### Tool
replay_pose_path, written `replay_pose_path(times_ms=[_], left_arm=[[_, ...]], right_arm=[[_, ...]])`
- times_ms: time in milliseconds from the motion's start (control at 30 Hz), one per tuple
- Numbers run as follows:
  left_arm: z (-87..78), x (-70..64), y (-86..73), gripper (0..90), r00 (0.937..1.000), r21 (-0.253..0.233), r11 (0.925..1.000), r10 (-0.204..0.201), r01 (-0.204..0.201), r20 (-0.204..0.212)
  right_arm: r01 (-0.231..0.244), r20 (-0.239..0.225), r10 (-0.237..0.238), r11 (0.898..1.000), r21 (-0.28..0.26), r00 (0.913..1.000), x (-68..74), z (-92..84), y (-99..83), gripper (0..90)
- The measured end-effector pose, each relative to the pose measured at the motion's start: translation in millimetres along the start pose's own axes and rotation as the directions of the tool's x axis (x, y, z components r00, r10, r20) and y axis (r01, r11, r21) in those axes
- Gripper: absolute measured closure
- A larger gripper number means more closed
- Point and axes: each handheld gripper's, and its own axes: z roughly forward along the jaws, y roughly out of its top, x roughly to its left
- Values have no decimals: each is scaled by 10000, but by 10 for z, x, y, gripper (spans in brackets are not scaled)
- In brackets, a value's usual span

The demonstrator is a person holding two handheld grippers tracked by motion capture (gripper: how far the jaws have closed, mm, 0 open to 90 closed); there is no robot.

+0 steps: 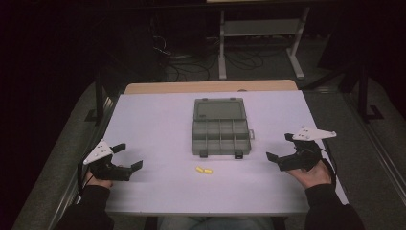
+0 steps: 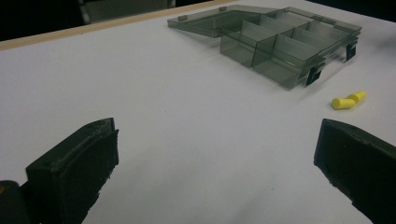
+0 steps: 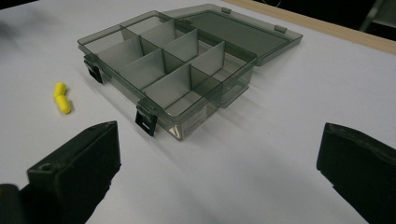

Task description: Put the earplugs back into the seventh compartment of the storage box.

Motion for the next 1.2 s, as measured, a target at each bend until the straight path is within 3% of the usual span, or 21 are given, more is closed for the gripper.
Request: replay_pose_path(times_ms=[900,1200], left_arm=[[-4,-14,1,0,9999,25,10000,58,-58,-85],[-7,-17,0,0,9999,21,10000,61,-61,-90]], right_arm=[[407,-193,-396,9973,605,9990,104,29,60,0],[894,-523,-855,9928,791,9950,229,97,220,0]])
